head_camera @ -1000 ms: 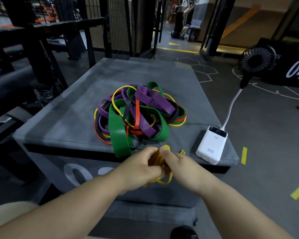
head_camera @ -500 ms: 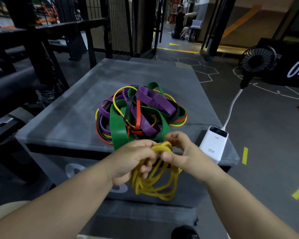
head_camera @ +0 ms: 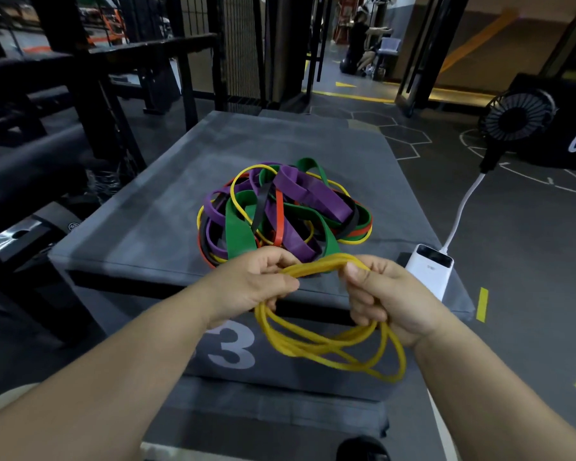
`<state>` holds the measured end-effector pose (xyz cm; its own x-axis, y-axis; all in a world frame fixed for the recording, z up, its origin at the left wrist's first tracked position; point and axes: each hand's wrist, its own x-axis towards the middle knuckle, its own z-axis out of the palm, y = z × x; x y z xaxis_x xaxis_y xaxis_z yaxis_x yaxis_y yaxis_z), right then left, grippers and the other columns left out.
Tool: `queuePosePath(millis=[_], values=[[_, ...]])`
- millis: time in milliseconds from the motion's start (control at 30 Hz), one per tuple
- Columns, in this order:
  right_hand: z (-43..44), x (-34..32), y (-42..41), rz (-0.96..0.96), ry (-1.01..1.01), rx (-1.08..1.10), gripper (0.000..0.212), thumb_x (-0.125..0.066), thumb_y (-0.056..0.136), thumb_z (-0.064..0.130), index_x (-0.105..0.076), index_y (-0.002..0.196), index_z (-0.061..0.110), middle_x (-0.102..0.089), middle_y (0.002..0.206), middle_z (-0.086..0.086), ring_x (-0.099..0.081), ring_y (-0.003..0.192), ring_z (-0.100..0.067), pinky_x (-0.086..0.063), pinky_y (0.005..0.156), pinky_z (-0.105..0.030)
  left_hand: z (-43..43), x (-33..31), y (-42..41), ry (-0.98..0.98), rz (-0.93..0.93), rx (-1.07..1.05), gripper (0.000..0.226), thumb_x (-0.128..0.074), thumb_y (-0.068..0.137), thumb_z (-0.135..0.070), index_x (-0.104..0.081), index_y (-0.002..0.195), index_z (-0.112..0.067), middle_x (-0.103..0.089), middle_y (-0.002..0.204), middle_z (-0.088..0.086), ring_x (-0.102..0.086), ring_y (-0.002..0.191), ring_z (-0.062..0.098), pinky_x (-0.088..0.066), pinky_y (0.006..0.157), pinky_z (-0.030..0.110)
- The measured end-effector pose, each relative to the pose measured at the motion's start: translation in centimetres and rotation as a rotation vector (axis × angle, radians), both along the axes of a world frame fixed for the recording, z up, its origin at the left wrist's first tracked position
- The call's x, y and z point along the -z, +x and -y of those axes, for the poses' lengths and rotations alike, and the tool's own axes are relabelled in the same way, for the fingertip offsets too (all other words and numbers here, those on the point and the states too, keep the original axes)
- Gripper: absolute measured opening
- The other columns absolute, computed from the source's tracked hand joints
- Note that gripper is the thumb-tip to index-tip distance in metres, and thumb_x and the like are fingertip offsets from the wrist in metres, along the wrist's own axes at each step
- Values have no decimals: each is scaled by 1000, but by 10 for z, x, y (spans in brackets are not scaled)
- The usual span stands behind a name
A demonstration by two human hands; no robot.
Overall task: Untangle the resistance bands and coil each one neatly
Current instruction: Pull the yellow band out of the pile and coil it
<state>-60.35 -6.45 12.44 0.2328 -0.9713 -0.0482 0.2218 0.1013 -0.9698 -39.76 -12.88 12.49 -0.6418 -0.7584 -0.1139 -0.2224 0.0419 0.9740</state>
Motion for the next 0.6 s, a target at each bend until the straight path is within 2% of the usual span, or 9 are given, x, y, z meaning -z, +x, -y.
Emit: queuePosePath(millis=[67,167,233,300,333,400,500,600], values=[[1,0,1,50,-19,15,43,-85,64,49,-57,65,17,-38,47,6,-29,33,-3,-34,38,-17,1,2,2,-137,84,-13,11,-64,88,-7,-64,96,-13,-58,71,-3,-52,64,8,-44,64,23],[3,-1,6,106,-11,65,52,-87,57,52,-54,67,14,-37,47,6,-27,32,-3,-28,37,-14,-2,6,2,-199,163,17,15,-63,87,-5,-64,85,-20,-60,74,-2,-56,69,8,-46,69,23],[5,-4,7,143,5,80,53,-89,54,53,-54,67,15,-36,47,6,-27,32,-3,-27,36,-14,-2,8,2,-114,118,-13,19,-59,88,-2,-61,81,-19,-61,72,-1,-59,75,12,-47,75,29],[7,-10,7,110,22,68,58,-90,50,55,-52,67,15,-35,46,5,-28,33,-4,-30,36,-16,-1,6,5,134,-118,-82,18,-54,88,3,-58,81,-12,-60,66,2,-64,79,20,-50,80,34],[9,-12,7,69,35,46,60,-91,47,55,-51,66,14,-35,46,3,-30,33,-6,-33,36,-18,0,4,9,233,-252,-113,12,-56,85,2,-58,80,-9,-56,62,3,-63,72,22,-52,78,35],[12,-17,11,-16,73,-46,61,-93,43,53,-55,68,12,-39,45,-1,-43,36,-13,-43,43,-25,0,-3,19,267,-379,-149,5,-57,77,-7,-55,81,-7,-48,57,1,-53,55,17,-53,66,32],[14,-25,26,-71,127,-236,73,-95,45,45,-60,95,6,-57,55,-15,-64,56,-31,-52,64,-42,-7,-15,36,186,-346,-146,8,-56,81,-13,-49,82,-9,-42,57,-2,-39,46,11,-45,53,25],[19,-34,54,-75,75,-325,77,-95,47,41,-62,109,9,-67,74,-20,-69,70,-34,-57,65,-41,-19,-29,57,134,-309,-169,14,-51,94,-8,-46,82,-12,-40,58,-4,-35,46,10,-38,50,23]])
